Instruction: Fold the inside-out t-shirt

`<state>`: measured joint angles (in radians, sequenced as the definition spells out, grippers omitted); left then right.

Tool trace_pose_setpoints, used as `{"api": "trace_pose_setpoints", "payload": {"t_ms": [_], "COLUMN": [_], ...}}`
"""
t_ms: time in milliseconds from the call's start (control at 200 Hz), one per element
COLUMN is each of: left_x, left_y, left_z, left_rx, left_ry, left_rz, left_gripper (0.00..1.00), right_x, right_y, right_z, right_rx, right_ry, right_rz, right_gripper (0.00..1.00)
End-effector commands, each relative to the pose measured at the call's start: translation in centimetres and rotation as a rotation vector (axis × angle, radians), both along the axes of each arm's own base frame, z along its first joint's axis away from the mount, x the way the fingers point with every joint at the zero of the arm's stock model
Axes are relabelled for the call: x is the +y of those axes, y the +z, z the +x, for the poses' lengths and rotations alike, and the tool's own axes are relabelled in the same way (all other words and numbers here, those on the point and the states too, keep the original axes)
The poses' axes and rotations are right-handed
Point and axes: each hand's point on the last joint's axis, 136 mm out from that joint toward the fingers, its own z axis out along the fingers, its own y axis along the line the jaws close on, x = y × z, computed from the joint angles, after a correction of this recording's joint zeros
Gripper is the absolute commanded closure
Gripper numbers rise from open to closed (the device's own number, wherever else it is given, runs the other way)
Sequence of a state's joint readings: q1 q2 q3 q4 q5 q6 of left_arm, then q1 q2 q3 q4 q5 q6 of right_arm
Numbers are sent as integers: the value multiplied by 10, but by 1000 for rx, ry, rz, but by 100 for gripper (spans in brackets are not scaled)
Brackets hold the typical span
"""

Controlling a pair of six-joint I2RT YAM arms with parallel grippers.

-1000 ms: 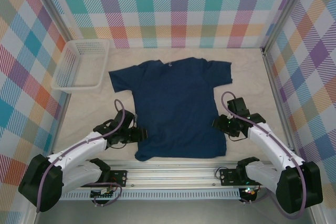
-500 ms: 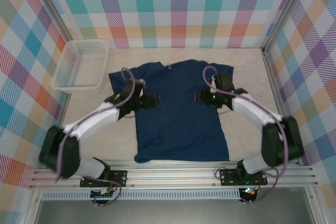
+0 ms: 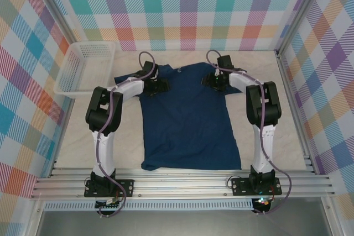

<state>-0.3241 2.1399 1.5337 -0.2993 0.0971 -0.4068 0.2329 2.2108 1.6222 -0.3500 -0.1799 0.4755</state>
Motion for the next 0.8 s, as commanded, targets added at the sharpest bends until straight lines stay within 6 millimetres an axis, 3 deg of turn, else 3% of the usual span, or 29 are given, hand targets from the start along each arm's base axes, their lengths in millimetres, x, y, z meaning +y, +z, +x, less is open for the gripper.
{"api": "trace_pose_setpoints", "payload": {"t_ms": [0,155,280,360,440,480,490,530,630,730,795], "left_x": [14,12,14,13,7,4,2,0,-8,-32,-54], "left_y": [-26,-28,-19,3,38,53,65,75,107,126,118], "left_z": [0,27,58,74,74,64,65,47,-1,-58,-103], "left_rx": [107,91,74,44,-25,-54,-84,-100,-177,-273,-302], "left_ry": [-10,-19,-17,-28,-75,-94,-101,-125,-180,-284,-397], "left_rz": [18,19,19,3,-10,-24,-31,-45,-80,-110,-94], "left_gripper": [21,21,20,19,16,14,14,12,12,13,15], "right_x": [-6,-7,2,13,21,23,23,24,18,12,8], "right_y": [-13,-27,-22,-2,38,60,64,88,121,124,117], "right_z": [6,41,76,92,92,85,83,73,26,-36,-76], "right_rx": [103,119,82,31,-48,-103,-113,-182,-258,-224,-192], "right_ry": [-57,-93,-66,-2,81,118,127,156,205,224,218], "right_rz": [38,75,101,135,143,128,125,116,108,104,124], "right_gripper": [46,47,46,44,41,40,39,38,35,35,35]}}
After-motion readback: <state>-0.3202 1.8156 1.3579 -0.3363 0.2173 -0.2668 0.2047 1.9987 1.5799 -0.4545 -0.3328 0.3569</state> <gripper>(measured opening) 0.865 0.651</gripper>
